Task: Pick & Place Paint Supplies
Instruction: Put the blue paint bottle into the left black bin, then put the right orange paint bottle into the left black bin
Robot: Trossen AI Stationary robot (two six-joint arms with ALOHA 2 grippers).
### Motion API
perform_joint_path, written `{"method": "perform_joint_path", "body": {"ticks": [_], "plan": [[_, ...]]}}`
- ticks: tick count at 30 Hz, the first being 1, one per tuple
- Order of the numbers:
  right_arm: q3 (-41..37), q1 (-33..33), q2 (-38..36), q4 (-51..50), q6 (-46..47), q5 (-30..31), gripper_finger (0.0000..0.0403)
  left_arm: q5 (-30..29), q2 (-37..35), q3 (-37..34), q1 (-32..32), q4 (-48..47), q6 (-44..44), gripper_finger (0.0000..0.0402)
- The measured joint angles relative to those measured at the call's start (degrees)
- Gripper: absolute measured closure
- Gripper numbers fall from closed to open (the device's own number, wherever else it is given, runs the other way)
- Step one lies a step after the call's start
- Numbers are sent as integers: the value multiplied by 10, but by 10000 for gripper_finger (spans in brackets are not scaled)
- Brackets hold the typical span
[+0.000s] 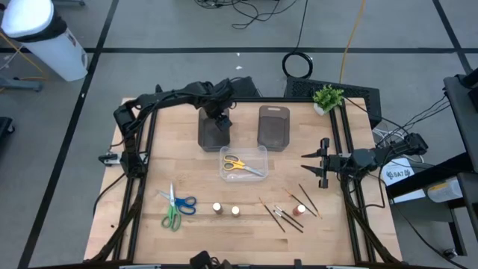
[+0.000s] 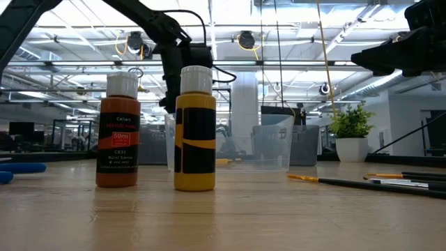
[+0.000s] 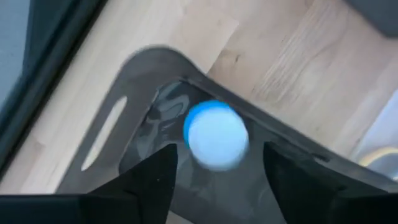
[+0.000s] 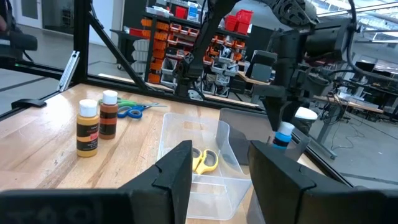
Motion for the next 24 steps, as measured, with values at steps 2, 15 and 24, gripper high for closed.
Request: {"method": "perform_joint_path", "body": {"ticks": [2, 15, 24], "plan": [[0, 0, 0, 0, 0, 0, 261, -1, -6, 14, 0, -16, -4, 136], [0, 0, 0, 0, 0, 0, 261, 21, -120, 77, -34, -117, 12, 116], [0, 0, 0, 0, 0, 0, 261, 14, -450, -250, -168, 188, 24, 120]]}}
